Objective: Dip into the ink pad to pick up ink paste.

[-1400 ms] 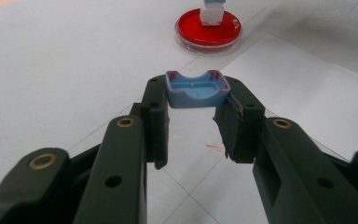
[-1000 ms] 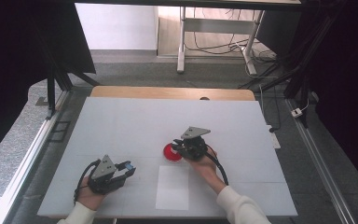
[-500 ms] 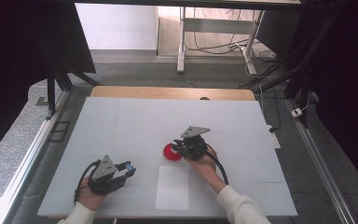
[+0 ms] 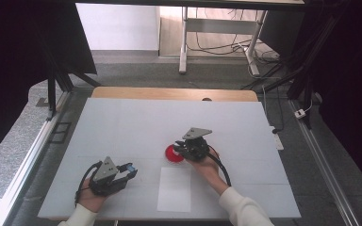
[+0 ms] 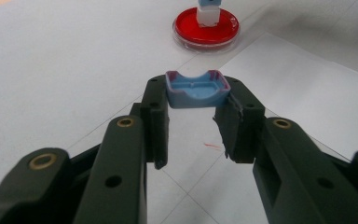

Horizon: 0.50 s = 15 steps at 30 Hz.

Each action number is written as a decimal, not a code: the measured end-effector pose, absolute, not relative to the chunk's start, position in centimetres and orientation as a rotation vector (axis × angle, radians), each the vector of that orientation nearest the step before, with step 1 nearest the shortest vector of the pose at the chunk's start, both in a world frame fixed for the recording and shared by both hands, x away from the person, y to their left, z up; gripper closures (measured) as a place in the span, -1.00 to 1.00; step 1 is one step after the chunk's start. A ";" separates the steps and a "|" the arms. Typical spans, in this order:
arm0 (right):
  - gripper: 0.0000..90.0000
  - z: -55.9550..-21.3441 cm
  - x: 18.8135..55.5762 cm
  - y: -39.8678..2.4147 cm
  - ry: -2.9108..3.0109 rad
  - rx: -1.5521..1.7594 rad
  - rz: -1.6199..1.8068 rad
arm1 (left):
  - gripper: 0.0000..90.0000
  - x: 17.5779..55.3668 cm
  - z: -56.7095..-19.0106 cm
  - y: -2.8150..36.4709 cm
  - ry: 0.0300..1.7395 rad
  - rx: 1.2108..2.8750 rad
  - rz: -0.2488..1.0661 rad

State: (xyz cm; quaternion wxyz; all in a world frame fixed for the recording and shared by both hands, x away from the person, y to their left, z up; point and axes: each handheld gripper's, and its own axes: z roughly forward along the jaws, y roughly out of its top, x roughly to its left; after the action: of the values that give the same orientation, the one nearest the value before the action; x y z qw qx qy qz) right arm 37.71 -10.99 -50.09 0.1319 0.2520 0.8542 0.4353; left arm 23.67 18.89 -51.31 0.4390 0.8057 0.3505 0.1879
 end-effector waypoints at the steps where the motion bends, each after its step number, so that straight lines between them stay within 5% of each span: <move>1: 0.66 -50.0 37.7 -11.0 2.481 0.732 1.256 | 0.44 23.7 -51.3 18.9 0.871 2.002 0.466; 15: 0.66 -50.0 37.6 -11.0 2.473 0.736 1.257 | 0.44 23.6 -51.3 18.9 0.868 2.003 0.466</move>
State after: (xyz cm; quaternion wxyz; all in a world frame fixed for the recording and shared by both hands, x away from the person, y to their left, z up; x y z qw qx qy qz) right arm 37.60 -11.04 -49.96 0.1354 0.2541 0.8537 0.4339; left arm 23.65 18.90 -51.28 0.4391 0.8062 0.3493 0.1875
